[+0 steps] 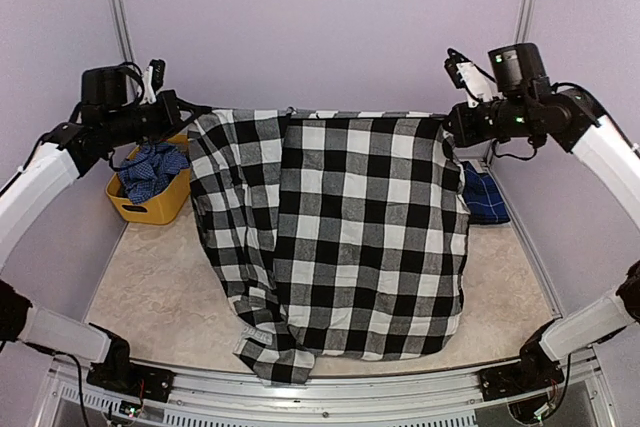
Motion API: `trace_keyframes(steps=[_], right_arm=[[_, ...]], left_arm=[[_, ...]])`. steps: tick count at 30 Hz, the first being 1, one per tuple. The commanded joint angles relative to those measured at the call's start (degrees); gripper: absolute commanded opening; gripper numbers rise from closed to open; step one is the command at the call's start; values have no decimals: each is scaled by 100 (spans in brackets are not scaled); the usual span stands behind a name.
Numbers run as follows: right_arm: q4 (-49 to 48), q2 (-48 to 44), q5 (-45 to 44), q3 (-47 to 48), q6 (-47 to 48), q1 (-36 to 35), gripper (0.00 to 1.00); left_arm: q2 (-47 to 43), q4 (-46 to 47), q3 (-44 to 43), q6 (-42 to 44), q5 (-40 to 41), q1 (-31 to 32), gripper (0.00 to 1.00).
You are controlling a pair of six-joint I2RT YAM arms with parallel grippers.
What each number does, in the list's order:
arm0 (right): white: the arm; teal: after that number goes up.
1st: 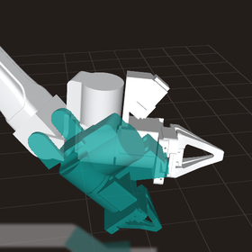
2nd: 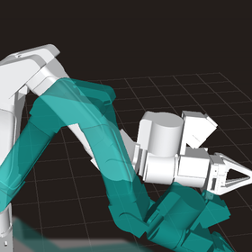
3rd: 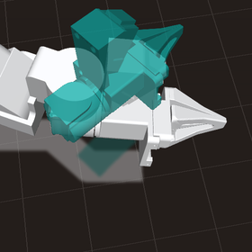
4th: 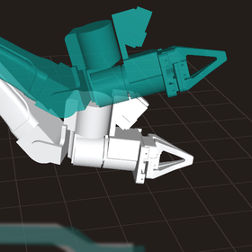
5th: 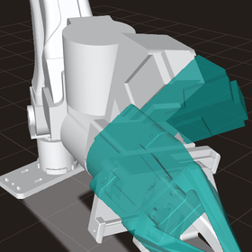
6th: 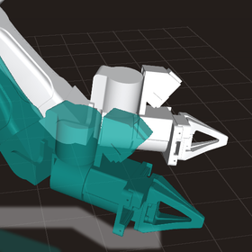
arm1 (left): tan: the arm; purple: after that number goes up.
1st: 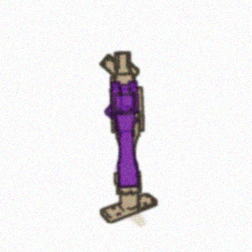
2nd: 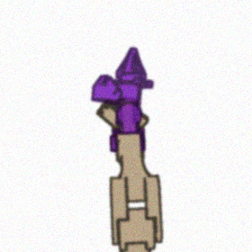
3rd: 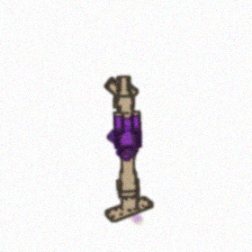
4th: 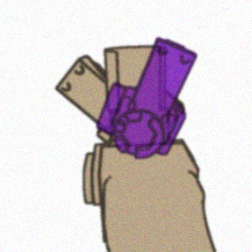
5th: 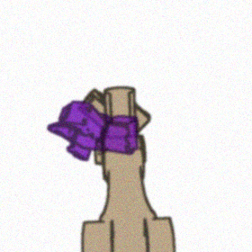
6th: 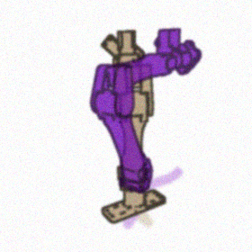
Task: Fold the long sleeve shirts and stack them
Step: Flatten out the crumpled shirt at the center of the board.
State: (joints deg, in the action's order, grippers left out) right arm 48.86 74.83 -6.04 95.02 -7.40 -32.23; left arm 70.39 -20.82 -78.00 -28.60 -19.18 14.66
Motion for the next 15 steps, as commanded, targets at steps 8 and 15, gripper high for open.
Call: trace_keyframes(steps=[8,15], right_arm=[[-1648,3841,-1635,620,1330,1037,0],[-1810,5180,-2057,1539,1531,1044,0]], left_arm=[[3006,2207,332,-65,1136,-205,0],[3985,2281,-231,-73,1250,-190,0]])
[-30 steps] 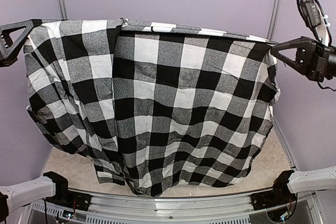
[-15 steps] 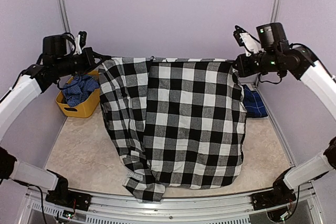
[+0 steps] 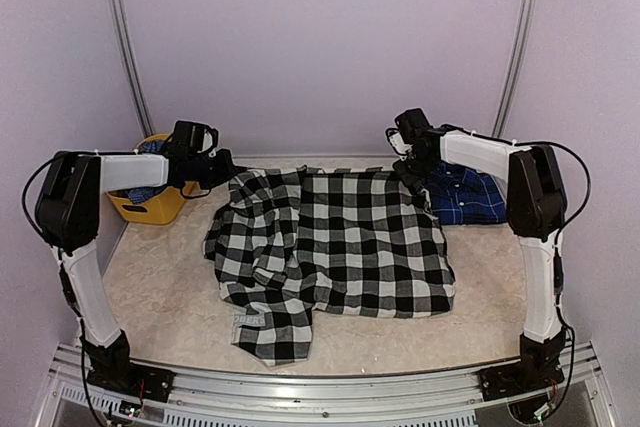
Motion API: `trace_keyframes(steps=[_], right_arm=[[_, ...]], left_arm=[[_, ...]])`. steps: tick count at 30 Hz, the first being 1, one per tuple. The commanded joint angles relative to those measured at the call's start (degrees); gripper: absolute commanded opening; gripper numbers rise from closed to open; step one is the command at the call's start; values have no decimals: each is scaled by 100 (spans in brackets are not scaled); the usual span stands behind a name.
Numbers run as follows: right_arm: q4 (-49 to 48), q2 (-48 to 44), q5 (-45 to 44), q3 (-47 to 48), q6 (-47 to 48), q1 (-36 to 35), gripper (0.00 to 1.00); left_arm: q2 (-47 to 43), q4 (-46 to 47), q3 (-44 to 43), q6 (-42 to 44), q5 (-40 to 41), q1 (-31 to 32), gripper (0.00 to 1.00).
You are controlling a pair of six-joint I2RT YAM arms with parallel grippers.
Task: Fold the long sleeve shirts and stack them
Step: Flatten out the crumpled shirt at the center of the board.
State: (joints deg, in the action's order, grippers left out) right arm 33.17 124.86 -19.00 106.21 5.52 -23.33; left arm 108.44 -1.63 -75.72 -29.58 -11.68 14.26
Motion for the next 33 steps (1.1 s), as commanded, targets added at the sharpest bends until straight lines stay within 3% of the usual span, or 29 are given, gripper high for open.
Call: trace_keyframes(steps=[1,11,15,19,21,24,27,33], right_arm=[[-307,282,-860,452,281,154,0],[-669,1336,-1980,1399,716,169,2],[-527,1634,-2353,1941,821,194,27],[-306,1394,-2497,1842,689,207,56],[-358,1034,-2461,1423,561,208,64],[-553,263,-2061,590,267,206,73],[-738,-550,-1524,-292,9,179,89],[-942,-1966,-822,-2014,-347,-122,96]], left_arm=[[237,334,-522,39,576,-156,0],[941,180,-1299,98,941,-298,0],[1332,-39,-1846,71,903,-396,13],[1592,-239,-2149,80,1018,-507,41],[1464,-237,-2073,96,991,-556,50],[1033,-85,-1667,123,693,-551,61],[451,304,-839,77,231,-475,70],[-1281,830,1322,138,50,45,79]])
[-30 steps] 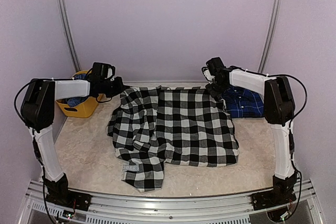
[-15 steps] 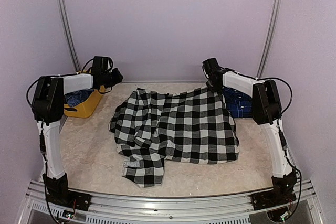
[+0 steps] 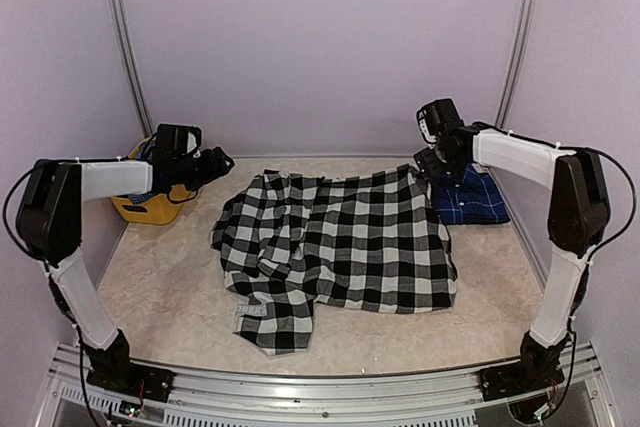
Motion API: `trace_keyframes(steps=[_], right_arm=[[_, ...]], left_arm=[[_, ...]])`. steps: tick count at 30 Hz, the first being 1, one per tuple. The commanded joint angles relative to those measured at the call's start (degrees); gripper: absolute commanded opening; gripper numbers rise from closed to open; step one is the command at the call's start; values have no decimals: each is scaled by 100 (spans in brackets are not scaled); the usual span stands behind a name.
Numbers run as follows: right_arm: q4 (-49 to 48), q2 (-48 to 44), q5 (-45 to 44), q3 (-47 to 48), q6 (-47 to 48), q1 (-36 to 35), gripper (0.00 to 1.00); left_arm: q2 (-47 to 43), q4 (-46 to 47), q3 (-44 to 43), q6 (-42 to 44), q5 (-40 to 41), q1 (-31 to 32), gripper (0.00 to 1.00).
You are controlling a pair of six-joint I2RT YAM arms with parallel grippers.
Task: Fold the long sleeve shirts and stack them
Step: Flatten out the crumpled shirt at the center of the board.
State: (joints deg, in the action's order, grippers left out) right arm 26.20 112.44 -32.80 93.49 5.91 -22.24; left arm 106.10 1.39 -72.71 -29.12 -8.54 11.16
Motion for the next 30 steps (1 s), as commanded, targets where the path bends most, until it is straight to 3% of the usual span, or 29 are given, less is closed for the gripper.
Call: trace_keyframes(steps=[1,7,18,22,30], right_arm=[[-231,-920,646,-964,-469,-315,96],[-350,-1857,1795,-2458,-1083,-853,94],[-1216,-2867,4268,-4693,-2058,-1037,94],[-1443,-2824,4618,-5099,-2377,-1040,94],[-1421,-2602,4369,-5412,-2699,-1030,94]], left_arm=[[-1252,641,1385,59,-265,469,80],[-2297,1233,2840,-243,-455,1161,84],[-1745,2313,3701,-716,-1030,1742,89],[-1422,2521,3753,-748,-1060,1788,90],[-856,2295,3827,-669,-734,1744,91]])
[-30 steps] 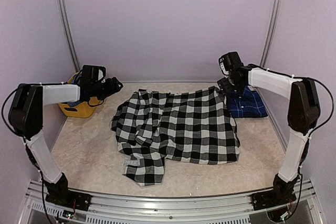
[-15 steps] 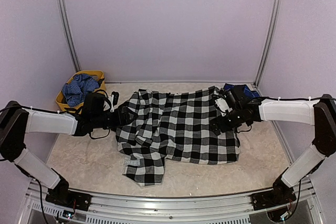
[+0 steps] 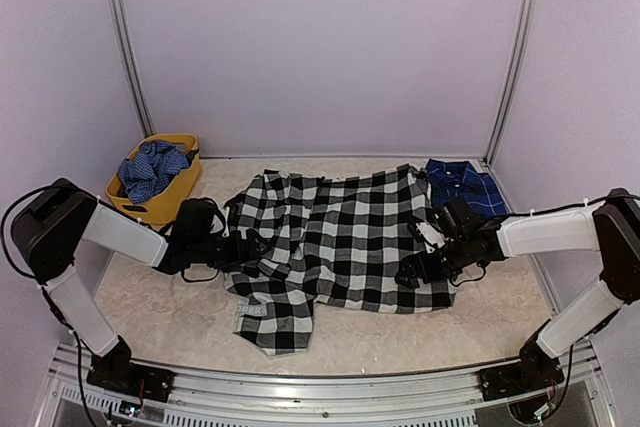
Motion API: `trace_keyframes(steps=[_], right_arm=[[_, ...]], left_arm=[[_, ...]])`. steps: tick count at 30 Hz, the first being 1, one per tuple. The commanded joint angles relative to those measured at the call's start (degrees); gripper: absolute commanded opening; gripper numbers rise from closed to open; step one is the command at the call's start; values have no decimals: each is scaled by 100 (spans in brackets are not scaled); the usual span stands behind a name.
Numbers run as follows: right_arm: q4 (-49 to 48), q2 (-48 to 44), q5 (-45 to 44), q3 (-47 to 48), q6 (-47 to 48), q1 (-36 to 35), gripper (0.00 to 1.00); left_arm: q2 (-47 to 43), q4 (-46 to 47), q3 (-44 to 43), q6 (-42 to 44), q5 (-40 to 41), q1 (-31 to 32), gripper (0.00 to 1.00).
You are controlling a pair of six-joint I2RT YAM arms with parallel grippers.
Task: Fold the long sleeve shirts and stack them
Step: Flatten out the crumpled shirt at the center of the board.
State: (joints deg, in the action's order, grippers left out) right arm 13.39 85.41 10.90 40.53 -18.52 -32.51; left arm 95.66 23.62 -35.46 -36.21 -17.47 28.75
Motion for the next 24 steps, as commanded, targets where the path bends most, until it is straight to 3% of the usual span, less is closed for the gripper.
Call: trace_keyframes(steps=[1,9,19,24], right_arm=[[-108,114,-50,-117,-260,-1,94],[291,371,-498,26,-161,164,95],[558,643,-578,303,115,352,95],[698,276,-618,288,323,173,94]], left_arm=[[227,42,120,50,183,-45,91],[120,-218,702,38,359,-299,91],[-1268,-1104,1278,22,886,-433,91],[-2021,-1181,1433,-38,935,-352,92]])
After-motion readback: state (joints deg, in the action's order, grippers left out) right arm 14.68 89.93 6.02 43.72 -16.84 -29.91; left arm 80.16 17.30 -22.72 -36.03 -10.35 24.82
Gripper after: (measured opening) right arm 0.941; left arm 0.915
